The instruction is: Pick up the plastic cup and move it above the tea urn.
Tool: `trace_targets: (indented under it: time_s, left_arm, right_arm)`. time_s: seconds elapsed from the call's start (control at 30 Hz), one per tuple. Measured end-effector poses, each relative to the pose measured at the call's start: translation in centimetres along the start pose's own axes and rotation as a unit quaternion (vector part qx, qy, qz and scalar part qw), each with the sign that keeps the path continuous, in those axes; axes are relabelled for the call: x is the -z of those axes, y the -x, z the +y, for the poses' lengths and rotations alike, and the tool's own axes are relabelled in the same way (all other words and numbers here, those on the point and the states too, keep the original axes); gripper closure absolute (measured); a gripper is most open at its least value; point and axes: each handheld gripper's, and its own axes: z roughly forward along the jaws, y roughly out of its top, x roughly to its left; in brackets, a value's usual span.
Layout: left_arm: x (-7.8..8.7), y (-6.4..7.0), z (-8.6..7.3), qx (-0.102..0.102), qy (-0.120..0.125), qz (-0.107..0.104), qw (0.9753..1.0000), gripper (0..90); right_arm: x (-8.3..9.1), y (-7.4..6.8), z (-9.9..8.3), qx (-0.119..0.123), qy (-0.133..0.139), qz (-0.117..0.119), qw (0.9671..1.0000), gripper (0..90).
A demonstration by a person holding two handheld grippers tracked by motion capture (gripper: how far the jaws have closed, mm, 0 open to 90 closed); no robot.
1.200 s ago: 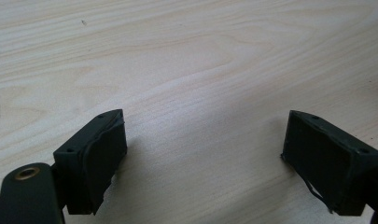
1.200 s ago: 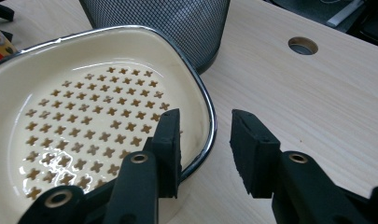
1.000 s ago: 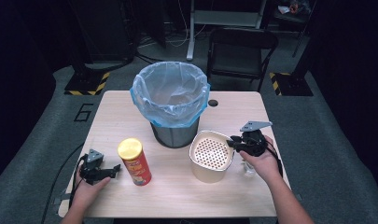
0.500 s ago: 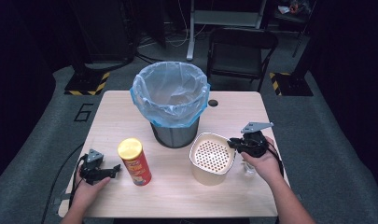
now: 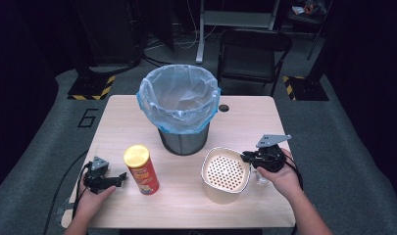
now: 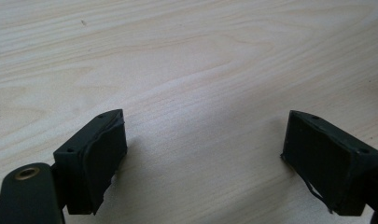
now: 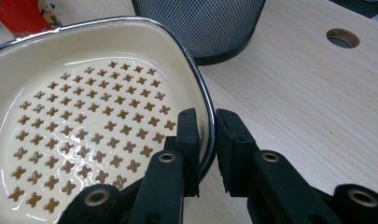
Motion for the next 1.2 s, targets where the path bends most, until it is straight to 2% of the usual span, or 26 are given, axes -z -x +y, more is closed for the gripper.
trace_targets:
  time_s: [0.2, 0.23, 0.3, 0.33, 0.47, 0.5, 0.53, 0.57, 0.6, 0.63, 0.73, 0.77, 0.8, 0.83, 0.93, 0.97, 1.2]
  left_arm:
    - [0.0, 0.0, 0.0, 0.000, 0.000, 0.000, 1.0000, 13.3]
    - [0.0, 0.0, 0.0, 0.000, 0.000, 0.000, 1.0000, 13.3]
    - [0.0, 0.0, 0.0, 0.000, 0.000, 0.000, 1.0000, 13.4]
    - [0.0, 0.0, 0.0, 0.000, 0.000, 0.000, 1.0000, 13.3]
    - [0.0, 0.0, 0.0, 0.000, 0.002, 0.001, 1.0000, 13.4]
    - [0.0, 0.0, 0.0, 0.000, 0.000, 0.000, 1.0000, 13.4]
    - [0.0, 0.0, 0.0, 0.000, 0.000, 0.000, 1.0000, 13.4]
    - [0.0, 0.0, 0.0, 0.000, 0.000, 0.000, 1.0000, 13.4]
    - [0.0, 0.0, 0.0, 0.000, 0.000, 0.000, 1.0000, 13.4]
    - [0.0, 0.0, 0.0, 0.000, 0.000, 0.000, 1.0000, 13.4]
    - [0.0, 0.0, 0.0, 0.000, 0.000, 0.000, 1.0000, 13.4]
    - [0.0, 0.0, 0.0, 0.001, 0.002, 0.001, 1.0000, 13.3]
    - [0.0, 0.0, 0.0, 0.001, 0.002, 0.001, 1.0000, 13.4]
    - [0.0, 0.0, 0.0, 0.000, 0.001, 0.001, 1.0000, 13.4]
    - [0.0, 0.0, 0.0, 0.000, 0.000, 0.000, 1.0000, 13.4]
    - [-0.1, 0.1, -0.1, 0.001, 0.007, 0.003, 1.0000, 13.4]
    - [-0.1, 0.0, 0.0, 0.001, 0.005, 0.003, 1.0000, 13.4]
  right_arm:
    - [0.3, -0.2, -0.3, -0.002, 0.003, 0.006, 1.0000, 79.7]
    - [0.3, -0.2, -0.3, -0.003, 0.005, 0.003, 1.0000, 78.3]
    - [0.4, -0.2, -0.3, -0.004, 0.009, -0.007, 0.9999, 69.5]
    - [0.4, -0.2, -0.3, -0.004, 0.009, -0.007, 0.9999, 69.5]
    - [1.1, -0.1, -0.3, -0.033, 0.034, -0.024, 0.9986, 54.1]
    - [1.7, 0.0, -0.3, -0.044, 0.038, -0.038, 0.9976, 49.4]
    - [1.7, 0.0, -0.3, -0.044, 0.038, -0.038, 0.9976, 49.4]
    - [2.2, 0.1, -0.6, -0.047, 0.039, -0.054, 0.9967, 44.2]
    - [2.2, 0.1, -0.6, -0.047, 0.039, -0.054, 0.9967, 44.2]
    - [2.7, 0.2, -0.9, -0.045, 0.038, -0.071, 0.9957, 40.1]
    - [3.1, 0.4, -1.3, -0.050, 0.040, -0.085, 0.9943, 37.0]
    - [3.5, 0.5, -1.8, -0.060, 0.040, -0.099, 0.9925, 34.4]
    - [3.5, 0.5, -1.8, -0.060, 0.040, -0.099, 0.9925, 34.4]
    - [3.7, 0.6, -2.3, -0.066, 0.041, -0.110, 0.9909, 32.0]
    - [3.8, 0.7, -2.9, -0.069, 0.036, -0.123, 0.9893, 29.7]
    - [3.8, 0.7, -3.4, -0.073, 0.036, -0.132, 0.9880, 27.6]
    - [3.5, 0.9, -5.3, -0.087, 0.028, -0.146, 0.9851, 21.0]
